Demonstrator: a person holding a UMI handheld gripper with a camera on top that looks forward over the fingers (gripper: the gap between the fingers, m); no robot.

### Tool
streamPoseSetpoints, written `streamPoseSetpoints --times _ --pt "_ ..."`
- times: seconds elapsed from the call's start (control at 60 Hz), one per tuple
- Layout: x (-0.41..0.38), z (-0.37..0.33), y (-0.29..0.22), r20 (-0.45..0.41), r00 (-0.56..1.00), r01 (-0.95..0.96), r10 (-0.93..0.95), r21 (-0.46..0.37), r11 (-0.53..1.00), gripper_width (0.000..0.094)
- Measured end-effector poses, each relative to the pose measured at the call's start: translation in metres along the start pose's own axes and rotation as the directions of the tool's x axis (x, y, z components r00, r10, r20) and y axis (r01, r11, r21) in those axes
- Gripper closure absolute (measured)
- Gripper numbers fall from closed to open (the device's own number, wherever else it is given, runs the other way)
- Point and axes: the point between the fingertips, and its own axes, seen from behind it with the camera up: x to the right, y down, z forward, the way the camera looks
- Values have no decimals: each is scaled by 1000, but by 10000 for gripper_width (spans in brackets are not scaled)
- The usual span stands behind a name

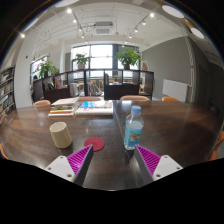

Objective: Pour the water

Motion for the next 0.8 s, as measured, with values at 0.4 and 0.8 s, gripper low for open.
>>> streamPoseSetpoints --times 0.4,0.8 --pt "77 131 -14 -17 1000 9 -7 82 997 98" --pt "66 183 -27 15 1000 -5 3 131 991 517"
